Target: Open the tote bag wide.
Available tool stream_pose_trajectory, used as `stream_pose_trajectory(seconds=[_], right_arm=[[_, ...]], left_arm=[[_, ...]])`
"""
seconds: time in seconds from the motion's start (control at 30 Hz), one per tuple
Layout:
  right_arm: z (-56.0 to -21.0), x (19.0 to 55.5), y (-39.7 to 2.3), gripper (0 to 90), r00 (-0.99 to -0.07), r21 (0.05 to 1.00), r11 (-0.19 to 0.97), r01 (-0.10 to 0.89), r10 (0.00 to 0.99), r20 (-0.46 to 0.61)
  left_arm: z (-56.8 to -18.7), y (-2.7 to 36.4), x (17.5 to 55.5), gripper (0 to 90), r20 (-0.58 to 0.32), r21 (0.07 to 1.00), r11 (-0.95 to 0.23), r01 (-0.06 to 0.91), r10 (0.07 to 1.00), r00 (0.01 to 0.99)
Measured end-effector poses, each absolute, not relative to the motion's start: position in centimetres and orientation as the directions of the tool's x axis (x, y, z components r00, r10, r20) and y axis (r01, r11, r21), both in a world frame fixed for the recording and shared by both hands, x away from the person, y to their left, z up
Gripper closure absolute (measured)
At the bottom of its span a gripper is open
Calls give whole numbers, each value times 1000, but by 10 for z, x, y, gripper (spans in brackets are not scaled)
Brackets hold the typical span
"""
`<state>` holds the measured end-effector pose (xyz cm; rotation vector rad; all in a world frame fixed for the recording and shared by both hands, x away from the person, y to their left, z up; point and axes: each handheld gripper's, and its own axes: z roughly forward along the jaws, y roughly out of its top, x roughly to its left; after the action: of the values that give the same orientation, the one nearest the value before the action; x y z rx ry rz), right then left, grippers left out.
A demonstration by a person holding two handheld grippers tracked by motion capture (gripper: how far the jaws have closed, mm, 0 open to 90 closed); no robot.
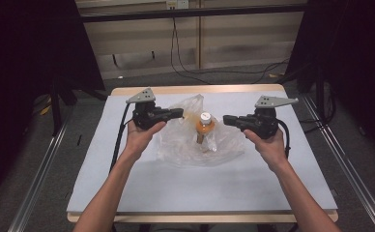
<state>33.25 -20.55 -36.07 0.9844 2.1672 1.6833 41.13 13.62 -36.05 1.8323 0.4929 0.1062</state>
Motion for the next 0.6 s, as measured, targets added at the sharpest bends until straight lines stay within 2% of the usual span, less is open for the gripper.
stream_pose_trajectory(seconds=[0.23, 0.37, 0.6], right_arm=[[-393, 349, -187, 900, -762, 891, 164, 423, 597, 251], [-416, 357, -188, 900, -754, 872, 166, 461, 591, 286], [-452, 368, -189, 900, -722, 817, 220, 533, 621, 304]], left_arm=[[-404, 120, 422, 900, -199, 871, -355, 340, 379, 904], [-433, 115, 425, 900, -246, 849, -359, 387, 380, 891], [-462, 108, 418, 900, -251, 794, -458, 400, 352, 902]])
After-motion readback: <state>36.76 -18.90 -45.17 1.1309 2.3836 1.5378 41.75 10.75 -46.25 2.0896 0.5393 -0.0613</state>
